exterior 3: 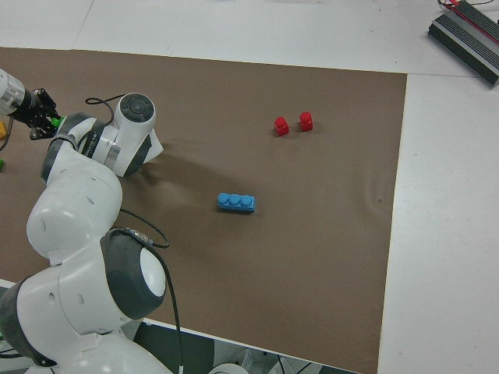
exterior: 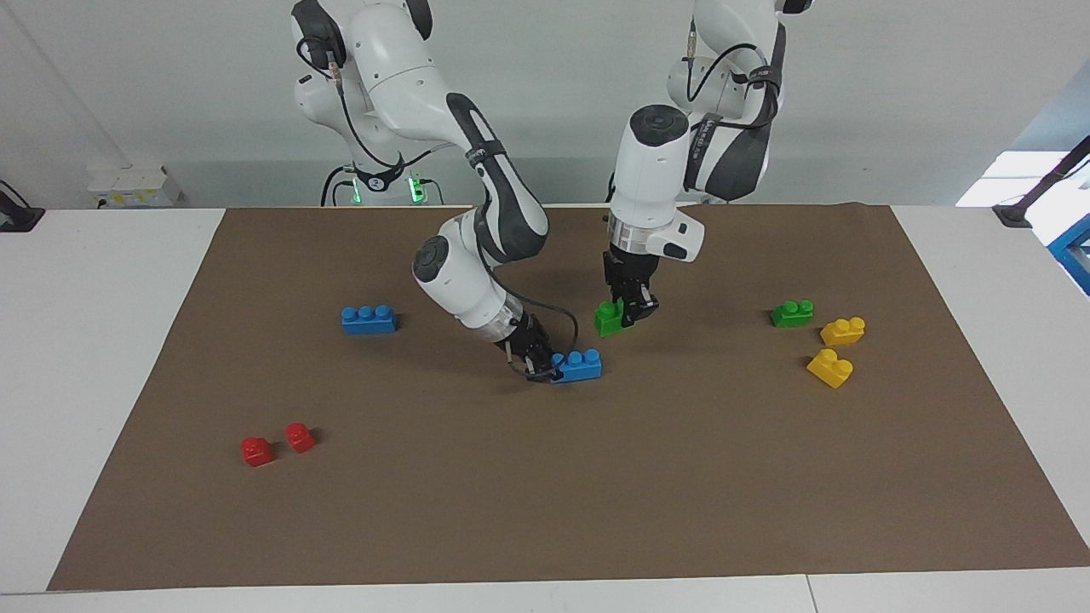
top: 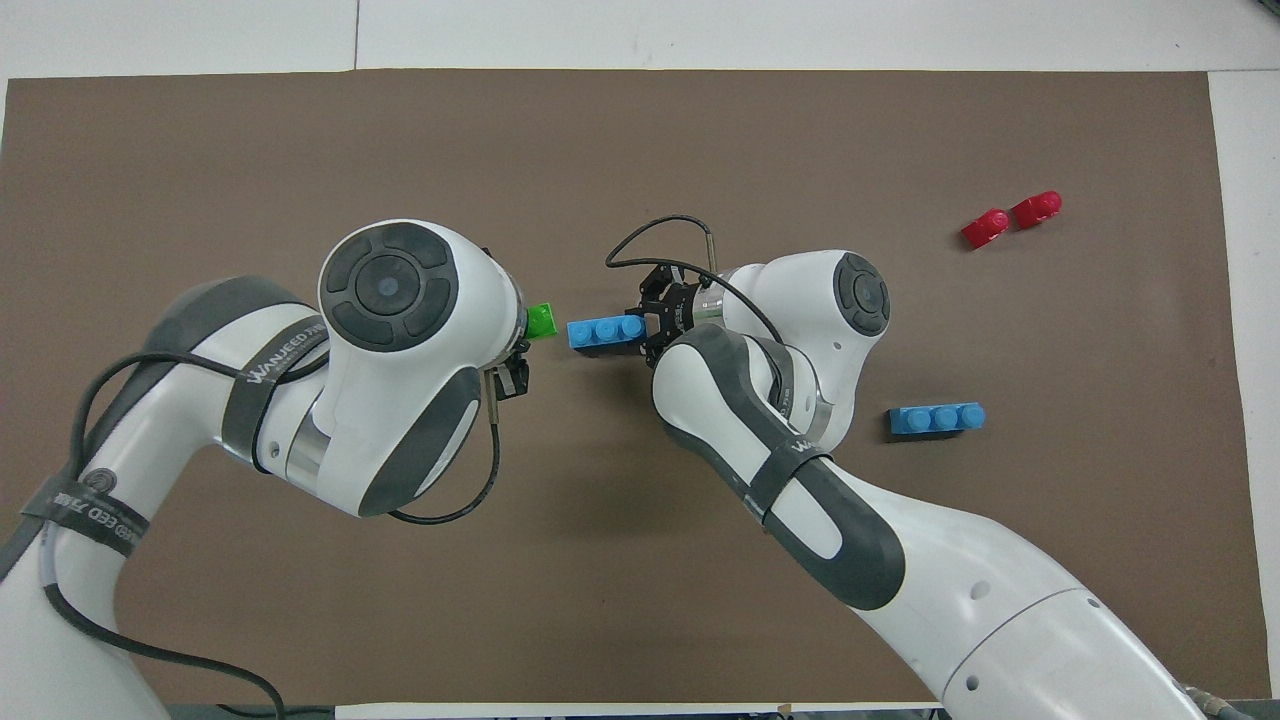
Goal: Remove green block with left arm and hold with right
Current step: 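Pull the green block free with the left gripper while the right gripper holds blue, then carry the green block toward the yellow blocks while the right gripper carries the blue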
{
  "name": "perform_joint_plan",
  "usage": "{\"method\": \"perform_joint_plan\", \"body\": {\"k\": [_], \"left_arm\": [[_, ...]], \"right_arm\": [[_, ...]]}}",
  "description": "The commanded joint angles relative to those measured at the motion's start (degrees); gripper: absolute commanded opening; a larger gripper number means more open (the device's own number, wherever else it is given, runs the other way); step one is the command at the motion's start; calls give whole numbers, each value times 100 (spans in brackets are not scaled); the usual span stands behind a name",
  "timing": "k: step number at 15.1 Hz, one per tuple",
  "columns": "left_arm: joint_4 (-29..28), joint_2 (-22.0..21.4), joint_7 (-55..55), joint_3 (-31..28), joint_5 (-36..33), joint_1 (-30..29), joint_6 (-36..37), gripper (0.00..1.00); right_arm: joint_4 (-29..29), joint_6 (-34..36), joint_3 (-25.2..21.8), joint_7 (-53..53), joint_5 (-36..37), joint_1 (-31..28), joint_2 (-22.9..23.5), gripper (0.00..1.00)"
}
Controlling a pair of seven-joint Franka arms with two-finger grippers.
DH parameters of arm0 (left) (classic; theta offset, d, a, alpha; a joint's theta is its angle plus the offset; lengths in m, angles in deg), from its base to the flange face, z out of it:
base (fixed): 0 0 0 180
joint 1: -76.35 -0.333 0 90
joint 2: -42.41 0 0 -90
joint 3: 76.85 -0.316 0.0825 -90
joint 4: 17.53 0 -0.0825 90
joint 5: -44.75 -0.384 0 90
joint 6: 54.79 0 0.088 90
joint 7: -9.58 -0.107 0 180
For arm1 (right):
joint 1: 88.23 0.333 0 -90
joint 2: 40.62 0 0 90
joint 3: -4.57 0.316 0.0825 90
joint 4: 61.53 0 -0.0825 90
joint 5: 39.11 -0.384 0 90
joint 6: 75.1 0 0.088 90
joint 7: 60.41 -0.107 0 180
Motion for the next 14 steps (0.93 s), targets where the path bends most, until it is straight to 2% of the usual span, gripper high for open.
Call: {"method": "perform_joint_plan", "body": {"k": [1, 6, 8, 10, 12, 14], "left_arm": [[-208, -120, -1586, 57, 17, -476, 180, 0], [-858, -331, -4462, 57, 271, -1504, -196, 0], [-1043, -314, -5464, 57, 290, -1882, -329, 0], [-1280, -261, -6204, 57, 290, -2207, -713, 0], [-1500, -156, -6680, 49, 290, -2393, -1162, 0], [-1536, -7, -7154, 49, 290, -2551, -1374, 0]], "right_arm": [[-20, -151, -20, -120, -83, 131, 28, 0], [42, 94, -63, -94, 5, -79, -76, 0], [138, 742, -90, -24, 275, -456, -330, 0], [436, 1523, -73, 20, 881, -991, -516, 0], [866, 2333, -64, 300, 989, -1475, -525, 0], [1096, 2809, -55, 572, 981, -1871, -517, 0]]}}
